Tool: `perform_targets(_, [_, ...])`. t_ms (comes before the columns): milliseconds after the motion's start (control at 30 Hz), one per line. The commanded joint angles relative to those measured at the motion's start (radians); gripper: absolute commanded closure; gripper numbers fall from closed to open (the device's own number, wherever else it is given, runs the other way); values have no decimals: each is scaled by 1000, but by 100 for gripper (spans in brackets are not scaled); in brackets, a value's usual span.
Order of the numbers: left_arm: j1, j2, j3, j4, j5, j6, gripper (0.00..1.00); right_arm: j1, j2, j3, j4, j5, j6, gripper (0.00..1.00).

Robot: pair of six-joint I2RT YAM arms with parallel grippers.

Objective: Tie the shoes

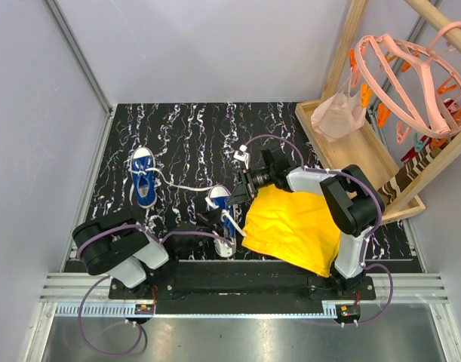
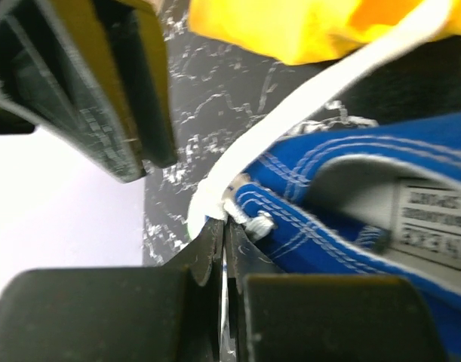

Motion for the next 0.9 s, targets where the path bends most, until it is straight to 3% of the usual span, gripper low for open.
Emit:
perform_targets(0, [-18, -48, -20, 463, -73, 11, 100, -4, 19, 43, 36, -28, 8, 66])
perform_targets(633, [-66, -59, 49, 463, -184, 16, 100, -35, 97, 84, 76, -133, 98, 64])
perform_targets(867, [-75, -50, 62, 465, -211, 30, 100, -38, 146, 83, 263, -200, 277, 63])
